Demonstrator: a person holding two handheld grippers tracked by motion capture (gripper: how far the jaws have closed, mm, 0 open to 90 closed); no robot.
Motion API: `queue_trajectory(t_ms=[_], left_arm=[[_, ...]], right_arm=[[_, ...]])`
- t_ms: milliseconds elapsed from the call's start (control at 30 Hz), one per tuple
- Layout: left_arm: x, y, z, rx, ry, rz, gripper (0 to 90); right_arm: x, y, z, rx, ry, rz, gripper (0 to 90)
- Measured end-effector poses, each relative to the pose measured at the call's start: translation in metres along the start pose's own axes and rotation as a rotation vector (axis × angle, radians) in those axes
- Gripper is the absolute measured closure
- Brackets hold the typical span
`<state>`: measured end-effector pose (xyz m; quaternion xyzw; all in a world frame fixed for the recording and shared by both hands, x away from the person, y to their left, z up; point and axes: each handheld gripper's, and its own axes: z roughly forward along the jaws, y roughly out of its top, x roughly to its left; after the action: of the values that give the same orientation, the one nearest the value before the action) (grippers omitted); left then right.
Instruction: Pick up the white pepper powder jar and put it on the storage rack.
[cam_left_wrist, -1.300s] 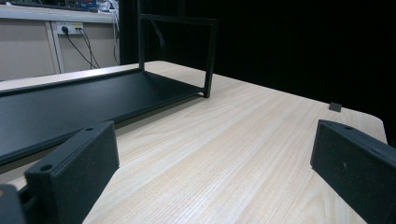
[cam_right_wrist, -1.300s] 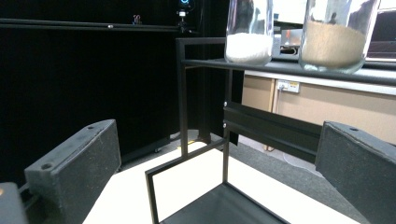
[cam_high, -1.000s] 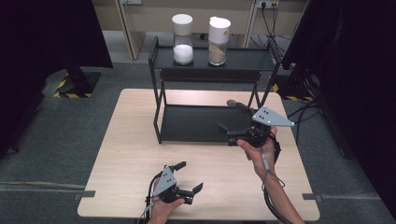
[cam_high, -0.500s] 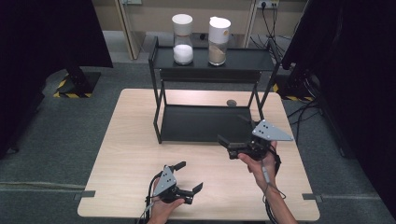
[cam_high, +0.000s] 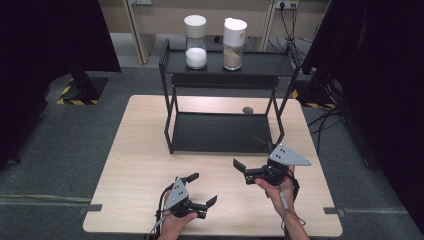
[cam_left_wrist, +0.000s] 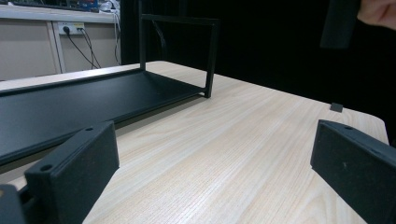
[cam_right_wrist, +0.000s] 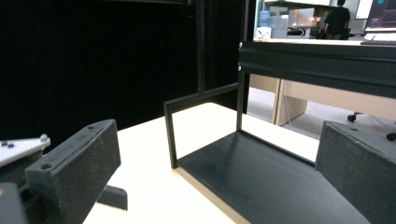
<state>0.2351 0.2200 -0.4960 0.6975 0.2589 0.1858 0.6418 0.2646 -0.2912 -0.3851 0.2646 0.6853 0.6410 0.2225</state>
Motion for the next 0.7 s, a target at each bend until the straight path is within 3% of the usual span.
queue_trajectory(t_ms=[700], left_arm=[[0.001, 0.0, 0.0, -0.002, 0.006, 0.001, 0.4]], right_arm=[[0.007, -0.045, -0.009, 0.016, 0.002, 0.04, 0.4]])
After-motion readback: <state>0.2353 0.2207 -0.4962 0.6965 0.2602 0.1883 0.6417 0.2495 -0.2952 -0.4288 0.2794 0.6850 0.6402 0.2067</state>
